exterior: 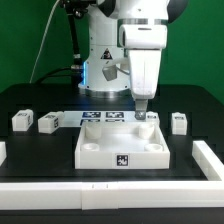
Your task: Assemble one leg
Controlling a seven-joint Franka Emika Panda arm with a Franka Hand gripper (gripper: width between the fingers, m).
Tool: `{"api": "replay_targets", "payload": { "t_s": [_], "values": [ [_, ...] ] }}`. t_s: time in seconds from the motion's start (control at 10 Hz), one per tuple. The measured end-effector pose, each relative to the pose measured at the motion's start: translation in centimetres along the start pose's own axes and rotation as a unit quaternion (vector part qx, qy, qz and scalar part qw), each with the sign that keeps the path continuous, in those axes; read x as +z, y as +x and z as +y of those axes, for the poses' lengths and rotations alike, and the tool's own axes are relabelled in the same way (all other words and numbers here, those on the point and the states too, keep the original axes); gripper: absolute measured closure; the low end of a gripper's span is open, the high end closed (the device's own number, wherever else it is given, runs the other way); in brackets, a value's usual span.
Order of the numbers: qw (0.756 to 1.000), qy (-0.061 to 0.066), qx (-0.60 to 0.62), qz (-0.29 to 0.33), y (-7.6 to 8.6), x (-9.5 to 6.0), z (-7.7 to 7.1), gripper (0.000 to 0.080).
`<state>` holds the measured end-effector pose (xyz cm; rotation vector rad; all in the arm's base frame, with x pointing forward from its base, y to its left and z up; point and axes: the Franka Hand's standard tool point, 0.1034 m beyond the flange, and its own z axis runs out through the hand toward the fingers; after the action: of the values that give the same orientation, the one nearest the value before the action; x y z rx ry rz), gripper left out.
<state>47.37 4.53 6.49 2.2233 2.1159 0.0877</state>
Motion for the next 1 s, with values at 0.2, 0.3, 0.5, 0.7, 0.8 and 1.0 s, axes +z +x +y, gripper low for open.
{"api": "replay_targets", "payload": {
  "t_s": [0.2,0.3,0.5,0.7,0.8,1.0],
  "values": [
    [1.0,-0.001,0.001,0.0,0.0,0.0,0.1,0.015],
    [1.0,-0.001,0.001,0.0,0.0,0.0,0.1,0.015],
    [1.0,0.0,0.001,0.0,0.0,0.1,0.1,0.015],
    [1.0,-0.011,0.0,0.01,0.2,0.7,-1.5,0.015],
    [1.0,-0.007,0.0,0.012,0.0,0.9,-3.4,0.015],
    [1.0,0.005,0.0,0.015,-0.2,1.6,-6.6,0.015]
  ]
}}
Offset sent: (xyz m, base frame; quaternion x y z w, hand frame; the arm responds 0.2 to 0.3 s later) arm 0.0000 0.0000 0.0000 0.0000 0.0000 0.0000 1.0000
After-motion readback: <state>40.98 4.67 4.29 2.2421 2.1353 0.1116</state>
